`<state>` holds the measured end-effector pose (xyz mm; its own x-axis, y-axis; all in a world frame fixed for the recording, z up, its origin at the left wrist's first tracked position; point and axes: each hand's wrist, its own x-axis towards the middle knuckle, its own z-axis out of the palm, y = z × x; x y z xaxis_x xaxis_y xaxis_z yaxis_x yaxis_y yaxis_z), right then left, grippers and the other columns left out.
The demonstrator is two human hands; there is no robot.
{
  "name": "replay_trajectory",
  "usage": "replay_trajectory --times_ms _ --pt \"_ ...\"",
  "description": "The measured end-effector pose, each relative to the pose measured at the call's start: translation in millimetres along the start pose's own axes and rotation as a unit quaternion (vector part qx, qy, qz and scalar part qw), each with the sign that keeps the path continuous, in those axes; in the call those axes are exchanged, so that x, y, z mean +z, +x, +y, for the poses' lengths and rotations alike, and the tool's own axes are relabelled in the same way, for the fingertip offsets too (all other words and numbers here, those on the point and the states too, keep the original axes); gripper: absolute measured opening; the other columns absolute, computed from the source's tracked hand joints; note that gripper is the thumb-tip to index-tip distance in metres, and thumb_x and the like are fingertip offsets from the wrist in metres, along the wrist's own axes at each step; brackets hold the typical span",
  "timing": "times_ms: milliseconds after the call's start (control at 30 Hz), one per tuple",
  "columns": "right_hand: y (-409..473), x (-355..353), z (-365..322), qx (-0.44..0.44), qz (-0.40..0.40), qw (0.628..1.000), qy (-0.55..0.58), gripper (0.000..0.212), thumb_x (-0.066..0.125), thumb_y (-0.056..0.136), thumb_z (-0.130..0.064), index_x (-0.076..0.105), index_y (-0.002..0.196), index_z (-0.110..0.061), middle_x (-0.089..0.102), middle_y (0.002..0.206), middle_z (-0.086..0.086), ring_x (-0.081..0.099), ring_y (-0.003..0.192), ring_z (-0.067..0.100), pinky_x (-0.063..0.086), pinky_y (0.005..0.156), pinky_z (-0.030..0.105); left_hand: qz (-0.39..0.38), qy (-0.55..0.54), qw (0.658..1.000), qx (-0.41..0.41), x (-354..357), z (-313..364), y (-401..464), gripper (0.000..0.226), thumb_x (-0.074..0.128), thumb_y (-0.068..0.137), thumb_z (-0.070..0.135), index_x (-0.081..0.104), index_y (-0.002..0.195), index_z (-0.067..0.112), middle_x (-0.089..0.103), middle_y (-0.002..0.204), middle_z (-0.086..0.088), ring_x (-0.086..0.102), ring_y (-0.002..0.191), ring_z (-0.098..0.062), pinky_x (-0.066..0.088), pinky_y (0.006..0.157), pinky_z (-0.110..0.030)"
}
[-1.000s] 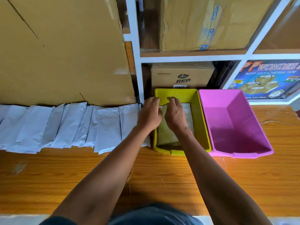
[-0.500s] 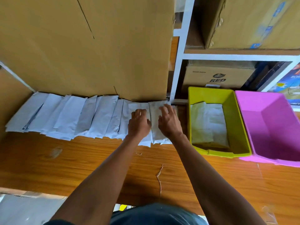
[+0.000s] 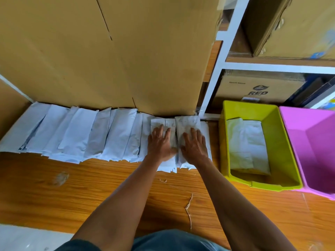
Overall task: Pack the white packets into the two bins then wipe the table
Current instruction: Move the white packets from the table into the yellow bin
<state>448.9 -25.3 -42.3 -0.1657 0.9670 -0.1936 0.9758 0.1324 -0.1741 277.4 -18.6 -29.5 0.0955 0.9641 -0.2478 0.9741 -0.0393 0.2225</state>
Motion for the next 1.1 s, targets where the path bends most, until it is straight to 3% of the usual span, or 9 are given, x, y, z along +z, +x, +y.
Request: replay_trajectory --times_ms 133,200,300,400,500,667,833,967,1100 --pt "-0.7 6.4 9.1 0.029 0.030 0.999 -0.025 0.061 0.055 0.097 -0.033 0.040 0.153 -0.016 0.017 0.171 0.024 0.011 0.157 0.051 0.020 0.125 0.065 0.017 0.031 0.999 0.033 1.7 -10.1 6.8 0.101 0.055 0.085 0.060 0.007 0.168 0.027 -0.001 0.178 -0.003 0.004 0.162 -0.035 0.012 0.127 -0.060" --pt "1.9 10.4 10.9 0.039 0.045 0.998 -0.013 0.066 0.057 0.096 -0.043 0.039 0.154 -0.017 0.016 0.171 0.024 0.013 0.155 0.056 0.021 0.122 0.069 0.044 0.031 0.998 0.033 6.0 -15.0 8.4 0.098 0.043 0.086 0.070 0.007 0.169 0.030 -0.001 0.178 -0.003 0.003 0.162 -0.035 0.013 0.126 -0.062" --pt "5.9 13.5 7.3 0.068 0.022 0.997 -0.004 0.085 0.050 0.097 -0.069 0.016 0.163 -0.026 -0.002 0.174 0.021 0.001 0.155 0.058 0.013 0.122 0.071 0.048 0.020 0.998 0.022 15.5 -18.8 7.5 0.095 0.025 0.091 0.088 -0.004 0.168 0.040 -0.015 0.177 -0.001 -0.008 0.162 -0.036 0.007 0.127 -0.063" --pt "8.0 12.9 2.2 0.074 0.006 0.997 -0.005 0.088 0.050 0.099 -0.065 0.006 0.166 -0.029 -0.016 0.174 0.018 -0.004 0.155 0.058 0.009 0.122 0.071 0.035 0.025 0.999 0.015 18.8 -17.6 5.2 0.083 0.037 0.102 0.071 -0.009 0.166 0.045 -0.021 0.176 0.000 -0.010 0.162 -0.039 0.010 0.128 -0.063" --pt "5.5 10.2 -3.8 0.076 0.039 0.996 0.001 0.074 0.051 0.101 -0.049 0.020 0.165 -0.026 -0.007 0.174 0.020 0.006 0.155 0.058 0.017 0.123 0.070 0.056 0.000 0.998 0.016 19.1 -17.7 4.1 0.078 0.039 0.104 0.064 -0.006 0.166 0.047 -0.016 0.177 0.001 -0.006 0.162 -0.039 0.013 0.128 -0.062" --pt "1.7 12.6 -11.0 0.070 0.037 0.997 -0.022 0.083 0.051 0.095 -0.068 0.025 0.161 -0.024 0.001 0.173 0.025 0.017 0.151 0.061 0.021 0.119 0.069 0.085 -0.008 0.996 0.020 17.9 -19.1 1.8 0.075 0.033 0.105 0.062 -0.006 0.167 0.046 -0.010 0.178 0.001 -0.001 0.163 -0.036 0.019 0.127 -0.060" --pt "-3.5 6.2 -15.8 0.079 0.037 0.996 -0.023 0.076 0.067 0.087 -0.036 0.032 0.153 -0.021 0.004 0.172 0.025 0.024 0.148 0.059 0.033 0.116 0.064 0.108 -0.005 0.994 0.019 12.2 -17.2 -1.1 0.076 0.032 0.101 0.058 -0.002 0.168 0.043 -0.003 0.178 0.000 0.007 0.163 -0.035 0.031 0.122 -0.061" --pt "-6.2 -3.5 -16.4 0.087 0.048 0.995 -0.024 0.073 0.068 0.082 -0.031 0.036 0.147 -0.020 0.010 0.172 0.023 0.033 0.142 0.054 0.043 0.104 0.057 0.122 -0.002 0.992 0.016 6.5 -16.1 -1.8 0.080 0.038 0.099 0.055 0.001 0.168 0.041 0.002 0.178 -0.002 0.012 0.162 -0.035 0.035 0.119 -0.062" --pt "-10.8 -2.8 -13.8 0.098 0.027 0.994 -0.031 0.077 0.062 0.087 -0.040 0.029 0.154 -0.022 0.000 0.173 0.020 0.020 0.149 0.059 0.036 0.112 0.060 0.124 -0.004 0.992 0.015 3.4 -12.7 -6.6 0.082 0.048 0.101 0.052 0.004 0.169 0.039 0.003 0.178 -0.003 0.014 0.161 -0.037 0.036 0.118 -0.062"
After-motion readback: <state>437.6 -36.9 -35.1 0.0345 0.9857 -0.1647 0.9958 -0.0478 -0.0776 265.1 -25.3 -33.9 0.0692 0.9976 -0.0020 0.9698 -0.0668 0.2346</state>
